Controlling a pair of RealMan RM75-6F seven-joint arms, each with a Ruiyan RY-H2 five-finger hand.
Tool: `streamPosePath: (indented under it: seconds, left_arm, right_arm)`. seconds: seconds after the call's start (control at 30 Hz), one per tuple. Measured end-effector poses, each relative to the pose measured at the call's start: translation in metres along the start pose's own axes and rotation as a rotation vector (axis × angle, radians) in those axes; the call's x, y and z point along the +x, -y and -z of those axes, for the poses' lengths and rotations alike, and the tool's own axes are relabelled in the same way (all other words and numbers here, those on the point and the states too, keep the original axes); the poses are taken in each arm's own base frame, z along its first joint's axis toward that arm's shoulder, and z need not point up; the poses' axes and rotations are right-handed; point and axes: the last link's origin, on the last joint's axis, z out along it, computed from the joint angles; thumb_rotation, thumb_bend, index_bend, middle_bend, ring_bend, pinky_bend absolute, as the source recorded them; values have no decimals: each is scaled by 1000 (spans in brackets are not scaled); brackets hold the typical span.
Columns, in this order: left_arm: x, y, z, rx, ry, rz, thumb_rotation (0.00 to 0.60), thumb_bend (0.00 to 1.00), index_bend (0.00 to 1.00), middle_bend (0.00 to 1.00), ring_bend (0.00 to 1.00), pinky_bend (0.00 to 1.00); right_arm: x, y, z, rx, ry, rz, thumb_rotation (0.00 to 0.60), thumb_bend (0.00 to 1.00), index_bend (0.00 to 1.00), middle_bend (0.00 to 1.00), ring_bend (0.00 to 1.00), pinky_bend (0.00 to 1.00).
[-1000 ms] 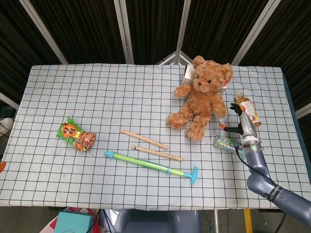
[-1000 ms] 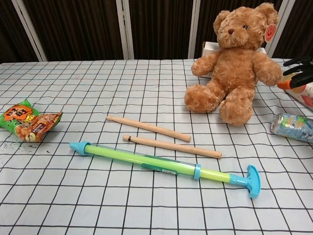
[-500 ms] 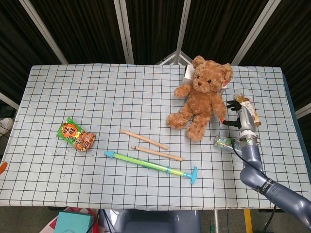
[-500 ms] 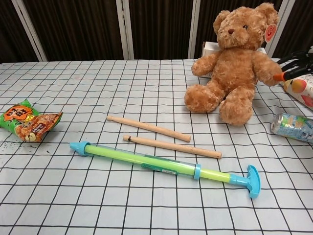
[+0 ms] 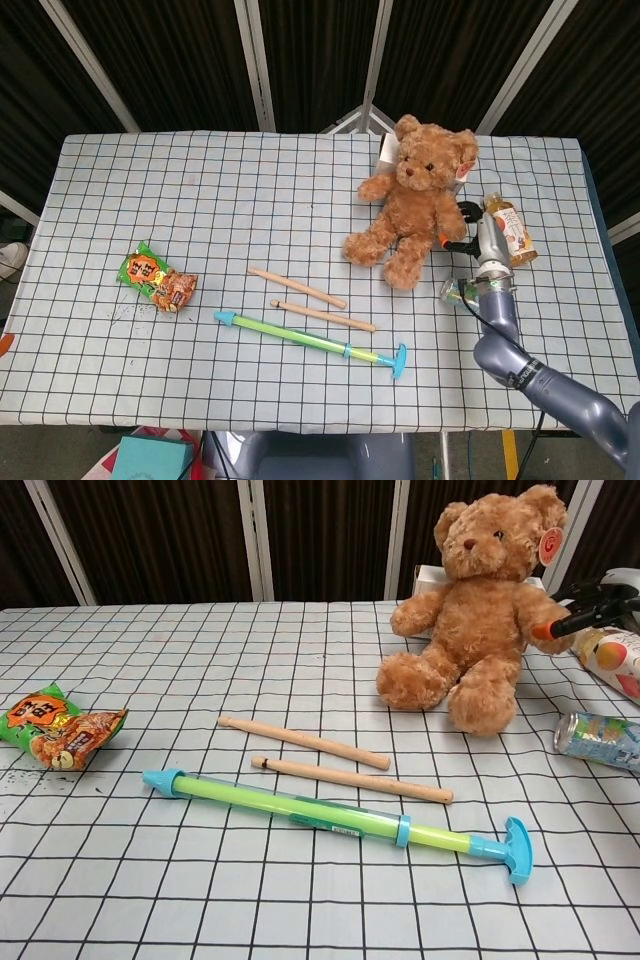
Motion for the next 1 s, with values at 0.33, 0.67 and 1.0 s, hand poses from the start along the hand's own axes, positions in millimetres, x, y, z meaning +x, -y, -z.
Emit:
streamPosePath:
  seconds: [0.33,0.67,1.0]
  left_arm:
    - [2,3,-1,11,4,5,600,310,170,0,0,118]
    - [1,1,0,9,7,0,600,310,176,0,0,118]
    - [0,0,0,11,6,-7,600,310,183,0,0,118]
  right_arm:
    - [-6,2,-4,-20,-43,-18,600,292,401,447,362,0]
    - [-6,-7,-6,-30,-43,-27,600,297,419,481,394,0]
    - [-7,-5,-13,10,-59,3,600,451,582,564,455,0]
